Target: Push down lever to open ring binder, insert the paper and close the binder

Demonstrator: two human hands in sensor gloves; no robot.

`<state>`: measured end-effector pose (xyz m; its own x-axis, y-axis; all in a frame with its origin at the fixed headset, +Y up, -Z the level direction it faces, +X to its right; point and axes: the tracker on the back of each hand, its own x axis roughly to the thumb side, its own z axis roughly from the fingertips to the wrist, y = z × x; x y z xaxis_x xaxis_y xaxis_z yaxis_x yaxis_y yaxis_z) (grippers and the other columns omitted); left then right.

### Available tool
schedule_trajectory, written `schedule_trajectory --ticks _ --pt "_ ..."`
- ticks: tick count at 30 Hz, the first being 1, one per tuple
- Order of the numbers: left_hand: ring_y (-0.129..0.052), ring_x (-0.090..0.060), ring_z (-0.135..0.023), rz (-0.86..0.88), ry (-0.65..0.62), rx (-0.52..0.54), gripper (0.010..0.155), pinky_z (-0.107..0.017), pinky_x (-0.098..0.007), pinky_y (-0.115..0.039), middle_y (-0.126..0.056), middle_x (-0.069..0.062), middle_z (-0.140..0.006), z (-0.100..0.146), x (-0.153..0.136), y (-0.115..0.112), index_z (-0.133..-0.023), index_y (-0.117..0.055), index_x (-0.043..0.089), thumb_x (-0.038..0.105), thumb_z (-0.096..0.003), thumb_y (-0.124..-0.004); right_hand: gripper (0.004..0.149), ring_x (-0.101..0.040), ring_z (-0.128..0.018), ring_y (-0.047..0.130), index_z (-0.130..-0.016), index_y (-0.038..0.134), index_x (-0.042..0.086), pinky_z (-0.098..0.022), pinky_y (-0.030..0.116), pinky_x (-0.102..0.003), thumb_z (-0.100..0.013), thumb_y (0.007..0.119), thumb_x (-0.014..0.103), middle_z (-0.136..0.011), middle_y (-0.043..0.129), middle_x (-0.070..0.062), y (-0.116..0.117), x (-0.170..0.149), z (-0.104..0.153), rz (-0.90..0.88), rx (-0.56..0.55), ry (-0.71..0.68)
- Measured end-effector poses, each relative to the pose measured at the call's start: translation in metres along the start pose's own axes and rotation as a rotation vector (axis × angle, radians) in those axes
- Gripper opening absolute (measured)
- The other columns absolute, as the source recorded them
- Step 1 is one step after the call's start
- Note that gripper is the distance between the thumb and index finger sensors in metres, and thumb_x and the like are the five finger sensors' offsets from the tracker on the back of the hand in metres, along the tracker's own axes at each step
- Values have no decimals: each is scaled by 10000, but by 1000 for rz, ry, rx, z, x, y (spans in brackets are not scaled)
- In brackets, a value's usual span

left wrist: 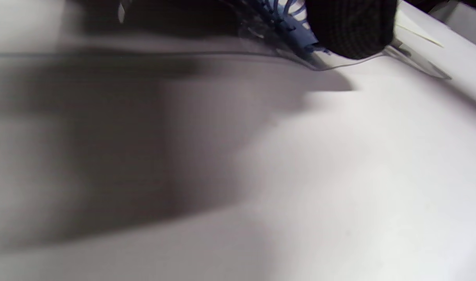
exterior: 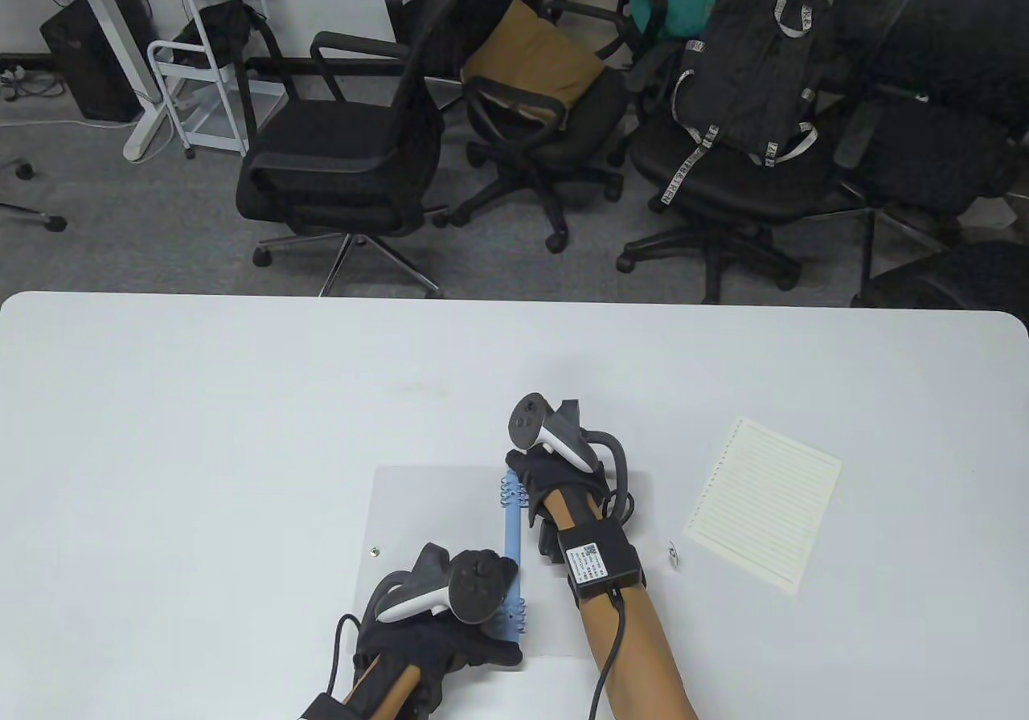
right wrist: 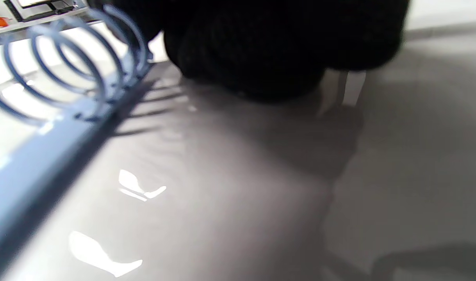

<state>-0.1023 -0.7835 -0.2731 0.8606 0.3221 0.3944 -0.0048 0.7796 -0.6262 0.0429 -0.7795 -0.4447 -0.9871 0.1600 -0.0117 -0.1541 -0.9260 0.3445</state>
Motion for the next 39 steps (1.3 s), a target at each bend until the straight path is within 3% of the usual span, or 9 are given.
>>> schedule_trajectory --ticks 7,11,15,19,25,32,39 --pt "-341 -444 -1187 44 -60 127 1027 -799 -676 -353 -252 -177 -1300 7 -4 3 -1279 -234 140 648 -537 -730 487 -272 -521 944 -955 708 36 -405 857 -364 -636 589 384 -750 856 -221 -8 -21 21 -226 -25 -98" --pt "-423 -443 -1183 128 -118 289 996 -796 -678 -406 -330 -178 -1298 18 -6 13 -1275 -303 132 645 -538 -734 507 -295 -575 943 -988 678 36 -444 852 -396 -628 617 388 -802 831 -229 -24 -36 40 -189 -122 -124" --pt "-485 -447 -1172 214 -158 384 969 -791 -679 -450 -389 -189 -1287 28 -12 20 -1270 -346 121 623 -546 -752 546 -337 -661 914 -1030 637 32 -506 825 -450 -624 633 397 -873 787 -250 -40 -57 56 -146 -186 -107" --pt "-527 -450 -1161 263 -165 423 951 -787 -677 -472 -427 -197 -1278 33 -18 21 -1265 -373 111 610 -553 -759 605 -405 -760 849 -1078 570 11 -562 781 -514 -623 648 404 -955 712 -293 -50 -87 69 -54 -224 0" --pt "-540 -450 -1158 278 -153 426 948 -786 -677 -475 -436 -202 -1275 35 -23 22 -1264 -375 106 605 -555 -760 749 -546 -868 702 -1127 426 -80 -625 693 -608 -629 660 429 -1040 542 -411 -55 -160 86 32 -115 318" --pt "-543 -454 -1156 278 -145 402 947 -787 -677 -473 -441 -207 -1274 31 -23 20 -1264 -370 99 601 -560 -758 875 -644 -881 602 -1111 311 -184 -640 641 -657 -627 689 440 -1034 423 -508 -44 -244 106 -117 -52 568" --pt "-542 -455 -1157 262 -145 385 951 -787 -678 -471 -441 -212 -1274 29 -21 19 -1265 -362 98 599 -561 -758 927 -641 -886 592 -1096 271 -223 -645 635 -657 -625 699 451 -1027 403 -527 -36 -278 115 -238 -3 640"
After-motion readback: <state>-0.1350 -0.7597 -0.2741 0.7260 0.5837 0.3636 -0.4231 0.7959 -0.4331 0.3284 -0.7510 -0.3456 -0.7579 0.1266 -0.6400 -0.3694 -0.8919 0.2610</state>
